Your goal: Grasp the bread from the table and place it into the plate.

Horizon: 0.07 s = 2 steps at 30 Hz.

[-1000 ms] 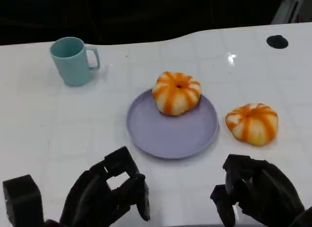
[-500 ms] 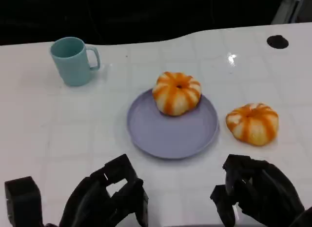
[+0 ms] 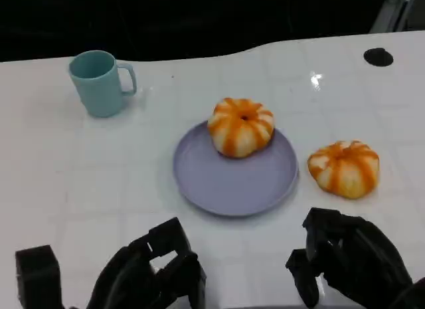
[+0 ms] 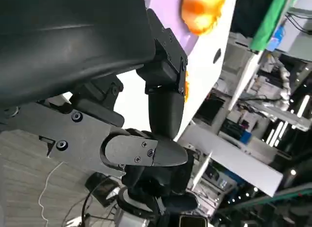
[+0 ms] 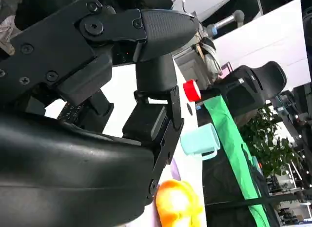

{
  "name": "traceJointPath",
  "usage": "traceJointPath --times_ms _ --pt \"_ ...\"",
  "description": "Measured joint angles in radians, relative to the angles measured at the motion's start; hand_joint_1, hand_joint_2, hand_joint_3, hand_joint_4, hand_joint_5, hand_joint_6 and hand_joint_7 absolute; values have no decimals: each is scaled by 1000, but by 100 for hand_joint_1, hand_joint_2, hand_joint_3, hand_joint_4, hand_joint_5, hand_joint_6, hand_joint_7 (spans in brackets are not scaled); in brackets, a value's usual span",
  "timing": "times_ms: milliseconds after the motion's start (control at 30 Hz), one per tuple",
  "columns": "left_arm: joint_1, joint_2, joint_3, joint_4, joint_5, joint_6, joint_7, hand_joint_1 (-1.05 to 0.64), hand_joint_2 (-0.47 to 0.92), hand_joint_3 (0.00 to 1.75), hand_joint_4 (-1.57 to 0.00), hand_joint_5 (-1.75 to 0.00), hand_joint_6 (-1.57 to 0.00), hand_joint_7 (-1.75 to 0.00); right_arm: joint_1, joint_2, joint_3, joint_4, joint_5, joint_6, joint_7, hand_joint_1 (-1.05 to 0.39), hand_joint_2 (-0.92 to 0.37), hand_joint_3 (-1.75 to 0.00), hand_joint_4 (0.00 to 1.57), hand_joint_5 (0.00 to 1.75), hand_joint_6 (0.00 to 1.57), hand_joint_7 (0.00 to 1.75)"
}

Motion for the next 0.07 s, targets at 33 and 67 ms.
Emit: traceJointPath --times_ms 33,67 --pt "0 -1 1 6 0 -4 -6 -61 92 40 -83 -175 -60 -175 0 0 0 0 0 -1 0 -94 -68 -51 120 158 103 140" --pt "-1 -3 1 12 0 -9 -14 -62 92 38 -83 -175 -61 -175 0 0 0 1 0 -3 0 -95 -68 -50 120 157 104 140"
